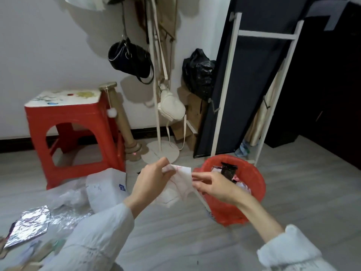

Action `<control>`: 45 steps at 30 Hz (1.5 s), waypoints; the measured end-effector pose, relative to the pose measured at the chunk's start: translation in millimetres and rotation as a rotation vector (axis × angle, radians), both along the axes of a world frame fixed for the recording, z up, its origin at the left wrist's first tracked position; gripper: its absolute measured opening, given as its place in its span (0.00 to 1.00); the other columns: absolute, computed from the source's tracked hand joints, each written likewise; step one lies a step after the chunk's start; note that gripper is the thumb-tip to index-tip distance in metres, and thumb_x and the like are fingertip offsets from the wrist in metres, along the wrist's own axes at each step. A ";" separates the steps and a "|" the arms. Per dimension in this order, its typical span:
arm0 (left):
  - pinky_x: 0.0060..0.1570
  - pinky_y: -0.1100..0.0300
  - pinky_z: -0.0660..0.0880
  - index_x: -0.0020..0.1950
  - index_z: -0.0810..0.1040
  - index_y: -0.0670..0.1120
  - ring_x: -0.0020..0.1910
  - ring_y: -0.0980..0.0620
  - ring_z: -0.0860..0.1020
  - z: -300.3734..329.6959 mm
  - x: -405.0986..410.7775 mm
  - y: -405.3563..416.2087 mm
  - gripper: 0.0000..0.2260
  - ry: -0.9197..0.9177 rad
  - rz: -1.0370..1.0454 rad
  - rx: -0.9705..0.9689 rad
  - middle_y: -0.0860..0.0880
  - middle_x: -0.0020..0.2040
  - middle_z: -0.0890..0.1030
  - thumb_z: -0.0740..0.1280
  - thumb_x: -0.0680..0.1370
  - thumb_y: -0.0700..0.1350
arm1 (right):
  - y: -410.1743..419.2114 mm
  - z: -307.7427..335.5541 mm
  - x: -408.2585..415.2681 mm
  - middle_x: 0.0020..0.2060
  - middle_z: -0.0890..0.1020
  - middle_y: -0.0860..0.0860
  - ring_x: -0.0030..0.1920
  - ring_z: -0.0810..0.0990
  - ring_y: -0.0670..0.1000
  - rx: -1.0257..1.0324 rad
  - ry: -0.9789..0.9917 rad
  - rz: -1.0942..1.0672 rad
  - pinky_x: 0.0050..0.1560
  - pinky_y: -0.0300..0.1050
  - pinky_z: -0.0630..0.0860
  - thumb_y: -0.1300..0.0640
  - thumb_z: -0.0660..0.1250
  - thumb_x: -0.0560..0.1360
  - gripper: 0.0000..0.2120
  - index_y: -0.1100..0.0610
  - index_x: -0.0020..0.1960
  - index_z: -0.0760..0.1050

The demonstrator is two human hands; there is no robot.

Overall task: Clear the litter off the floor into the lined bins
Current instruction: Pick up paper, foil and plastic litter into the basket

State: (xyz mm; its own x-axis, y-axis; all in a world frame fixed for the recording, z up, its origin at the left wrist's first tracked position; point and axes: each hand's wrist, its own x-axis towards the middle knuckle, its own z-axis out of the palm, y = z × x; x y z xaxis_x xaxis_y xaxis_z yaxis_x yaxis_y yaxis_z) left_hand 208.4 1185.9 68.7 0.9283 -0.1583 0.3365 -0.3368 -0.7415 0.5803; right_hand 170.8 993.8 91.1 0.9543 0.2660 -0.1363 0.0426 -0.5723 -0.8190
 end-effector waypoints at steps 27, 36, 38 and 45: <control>0.34 0.53 0.68 0.54 0.71 0.47 0.39 0.43 0.78 12.1 -9.7 -9.6 0.06 -0.173 -0.117 0.122 0.46 0.39 0.81 0.58 0.79 0.41 | 13.3 -14.8 32.5 0.26 0.70 0.51 0.27 0.67 0.48 -0.142 -0.007 -0.267 0.30 0.41 0.61 0.40 0.67 0.72 0.24 0.61 0.33 0.73; 0.53 0.48 0.73 0.66 0.68 0.46 0.59 0.43 0.74 11.0 -21.2 -24.7 0.15 0.001 -0.358 0.223 0.47 0.67 0.72 0.59 0.80 0.43 | 10.9 4.4 28.6 0.51 0.81 0.62 0.52 0.80 0.59 0.866 0.383 -0.355 0.57 0.53 0.76 0.60 0.58 0.78 0.15 0.66 0.59 0.76; 0.60 0.48 0.71 0.68 0.70 0.46 0.65 0.45 0.71 6.0 -19.3 -20.1 0.17 0.010 -0.448 0.230 0.48 0.71 0.68 0.58 0.79 0.38 | 6.4 1.8 26.7 0.50 0.82 0.61 0.50 0.81 0.57 0.871 0.405 -0.280 0.50 0.48 0.79 0.57 0.58 0.79 0.15 0.65 0.59 0.76; 0.56 0.63 0.69 0.63 0.73 0.47 0.59 0.52 0.72 -0.1 -6.2 -18.8 0.15 -0.083 -0.212 0.147 0.50 0.61 0.73 0.66 0.76 0.41 | 0.7 -15.3 25.3 0.48 0.84 0.57 0.47 0.83 0.54 0.428 0.151 -0.210 0.46 0.43 0.79 0.64 0.61 0.78 0.10 0.61 0.57 0.77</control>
